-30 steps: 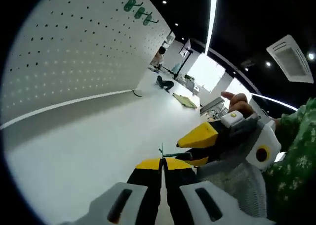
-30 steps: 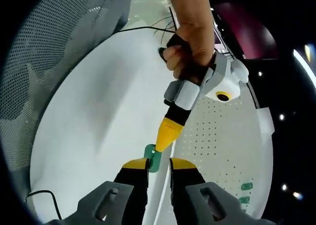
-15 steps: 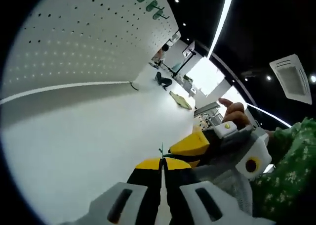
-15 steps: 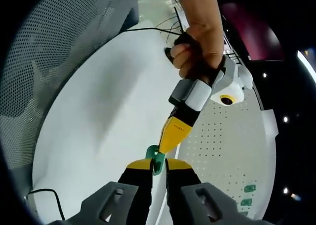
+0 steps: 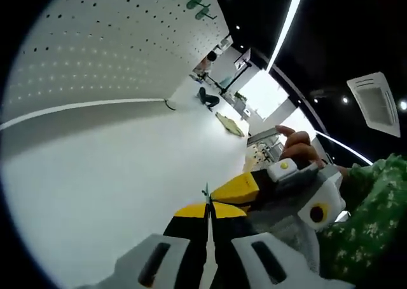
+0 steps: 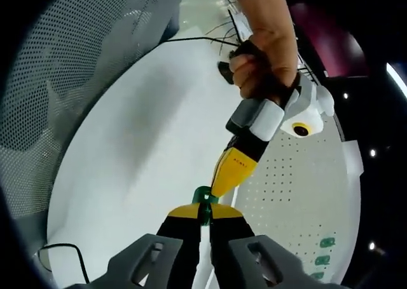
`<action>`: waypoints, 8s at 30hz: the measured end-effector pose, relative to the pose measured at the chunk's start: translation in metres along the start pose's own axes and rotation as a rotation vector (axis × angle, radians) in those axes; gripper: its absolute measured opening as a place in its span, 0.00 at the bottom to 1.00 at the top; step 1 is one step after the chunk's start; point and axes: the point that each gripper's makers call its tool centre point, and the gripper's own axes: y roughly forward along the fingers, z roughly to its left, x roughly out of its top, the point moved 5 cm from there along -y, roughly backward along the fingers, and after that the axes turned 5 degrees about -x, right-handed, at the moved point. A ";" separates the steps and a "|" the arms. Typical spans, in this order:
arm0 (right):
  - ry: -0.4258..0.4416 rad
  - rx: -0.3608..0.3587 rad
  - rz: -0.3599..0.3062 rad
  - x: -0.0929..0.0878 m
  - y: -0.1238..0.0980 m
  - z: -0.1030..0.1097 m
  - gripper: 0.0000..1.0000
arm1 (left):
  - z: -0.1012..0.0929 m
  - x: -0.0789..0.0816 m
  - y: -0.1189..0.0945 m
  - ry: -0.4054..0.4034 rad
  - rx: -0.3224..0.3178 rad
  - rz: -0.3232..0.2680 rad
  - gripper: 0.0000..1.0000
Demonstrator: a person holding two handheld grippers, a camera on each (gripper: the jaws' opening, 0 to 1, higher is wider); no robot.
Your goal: Insert the hook assembly into the mounting plate slot until the hook locks in place.
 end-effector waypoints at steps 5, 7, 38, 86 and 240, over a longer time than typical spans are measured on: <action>0.002 0.012 -0.003 0.001 -0.002 0.003 0.02 | -0.002 -0.002 0.001 0.013 0.003 0.029 0.02; -0.002 0.019 -0.006 0.002 -0.003 0.004 0.02 | -0.003 -0.002 0.002 0.015 0.002 0.038 0.02; 0.155 -0.018 0.027 -0.007 -0.004 -0.005 0.01 | -0.017 0.004 -0.006 0.424 0.040 0.058 0.20; 1.507 0.222 -0.652 -0.002 -0.063 -0.087 0.01 | -0.082 0.041 -0.040 0.674 -0.268 -0.339 0.20; 1.427 -0.485 -0.229 -0.073 -0.029 -0.130 0.01 | -0.087 0.066 -0.069 0.563 0.254 -0.473 1.00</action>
